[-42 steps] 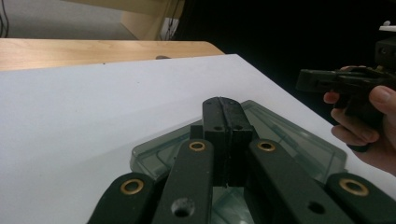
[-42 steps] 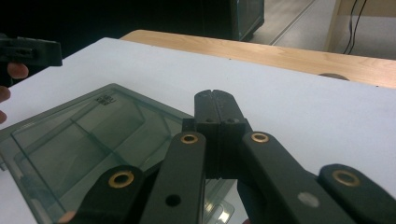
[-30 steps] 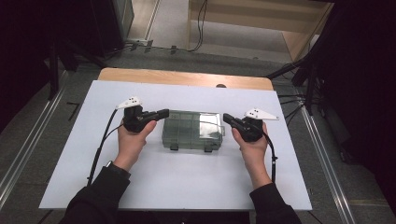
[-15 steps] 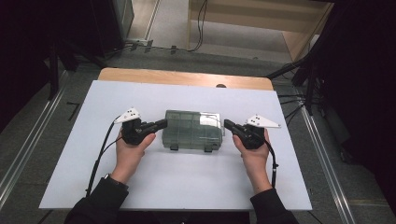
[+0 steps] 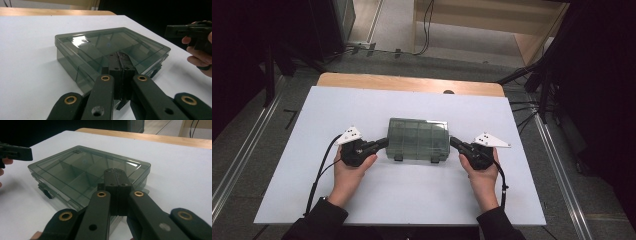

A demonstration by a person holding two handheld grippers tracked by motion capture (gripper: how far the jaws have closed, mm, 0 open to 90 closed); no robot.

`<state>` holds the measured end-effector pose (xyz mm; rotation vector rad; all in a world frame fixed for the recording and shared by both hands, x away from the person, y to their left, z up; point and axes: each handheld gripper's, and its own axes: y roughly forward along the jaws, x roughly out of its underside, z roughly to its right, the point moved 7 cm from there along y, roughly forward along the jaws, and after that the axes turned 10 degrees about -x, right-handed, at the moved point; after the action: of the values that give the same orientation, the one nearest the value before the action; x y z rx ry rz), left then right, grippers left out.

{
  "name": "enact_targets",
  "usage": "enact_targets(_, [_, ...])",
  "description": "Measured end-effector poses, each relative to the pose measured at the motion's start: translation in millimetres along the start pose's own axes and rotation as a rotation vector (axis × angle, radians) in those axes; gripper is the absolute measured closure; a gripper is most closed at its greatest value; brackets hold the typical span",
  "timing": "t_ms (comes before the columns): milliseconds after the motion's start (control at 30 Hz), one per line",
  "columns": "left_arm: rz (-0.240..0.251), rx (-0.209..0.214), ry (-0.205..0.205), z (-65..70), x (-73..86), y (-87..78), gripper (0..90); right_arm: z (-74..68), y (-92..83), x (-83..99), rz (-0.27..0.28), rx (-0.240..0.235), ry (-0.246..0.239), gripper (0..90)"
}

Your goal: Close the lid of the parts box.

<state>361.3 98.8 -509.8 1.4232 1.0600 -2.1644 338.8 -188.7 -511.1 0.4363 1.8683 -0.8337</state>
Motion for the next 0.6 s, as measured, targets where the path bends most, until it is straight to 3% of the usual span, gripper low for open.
enact_targets(200, [0.001,0.002,0.004,6.4,4.4,-1.3,89.3,-5.6,0.7,9.3,-0.012,0.001,-0.006,87.9])
enact_targets(600, [-0.01,-0.016,0.022,6.1,10.1,1.4,89.3,-8.4,-2.2,19.1,-0.034,0.006,-0.004,87.9])
